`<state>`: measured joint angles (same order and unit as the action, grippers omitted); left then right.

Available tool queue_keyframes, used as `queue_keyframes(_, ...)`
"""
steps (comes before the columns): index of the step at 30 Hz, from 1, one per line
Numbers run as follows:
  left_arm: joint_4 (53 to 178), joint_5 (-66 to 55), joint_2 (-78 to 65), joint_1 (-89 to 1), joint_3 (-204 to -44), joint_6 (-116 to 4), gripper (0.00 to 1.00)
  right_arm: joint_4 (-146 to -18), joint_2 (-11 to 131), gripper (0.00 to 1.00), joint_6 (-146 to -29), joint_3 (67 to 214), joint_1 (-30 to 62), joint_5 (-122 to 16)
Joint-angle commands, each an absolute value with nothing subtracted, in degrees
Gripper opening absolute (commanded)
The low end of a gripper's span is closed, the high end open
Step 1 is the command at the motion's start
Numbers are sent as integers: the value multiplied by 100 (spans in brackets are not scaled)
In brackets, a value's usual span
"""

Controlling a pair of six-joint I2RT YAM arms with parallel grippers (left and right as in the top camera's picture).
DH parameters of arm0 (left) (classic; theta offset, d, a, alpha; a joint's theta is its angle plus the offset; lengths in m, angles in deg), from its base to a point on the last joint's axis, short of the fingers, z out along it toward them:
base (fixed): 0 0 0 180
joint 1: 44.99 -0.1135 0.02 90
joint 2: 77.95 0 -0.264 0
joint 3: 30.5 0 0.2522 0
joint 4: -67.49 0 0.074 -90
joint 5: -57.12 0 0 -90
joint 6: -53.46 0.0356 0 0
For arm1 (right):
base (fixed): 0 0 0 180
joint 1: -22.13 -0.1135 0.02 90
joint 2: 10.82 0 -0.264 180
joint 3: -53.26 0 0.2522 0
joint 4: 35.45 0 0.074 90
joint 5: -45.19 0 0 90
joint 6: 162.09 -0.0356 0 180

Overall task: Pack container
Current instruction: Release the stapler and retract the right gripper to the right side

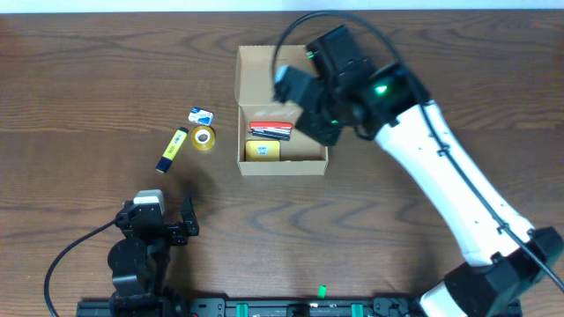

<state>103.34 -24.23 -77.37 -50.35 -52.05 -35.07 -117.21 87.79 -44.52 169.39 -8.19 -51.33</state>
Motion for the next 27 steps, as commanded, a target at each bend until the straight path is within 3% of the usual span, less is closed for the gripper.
queue_keyframes(1, 10347, -2406, -7770, -5055, -5085, -3526, 95, -11938, 8665, 55, -5263, 16945, -303, -5096)
queue_keyframes(16, 10347, -2406, -7770, -5055, -5085, -3526, 95, -12471, 8665, 54, -6139, 16945, 1436, -5629)
queue_keyframes(20, 10347, -2404, -7770, -5055, -5085, -3526, 95, -12432, 8665, 55, -6132, 16945, 1445, -6591)
queue_keyframes(27, 10347, -2404, -7770, -5055, -5085, -3526, 95, -12250, 8665, 59, -6111, 16945, 1089, -6562)
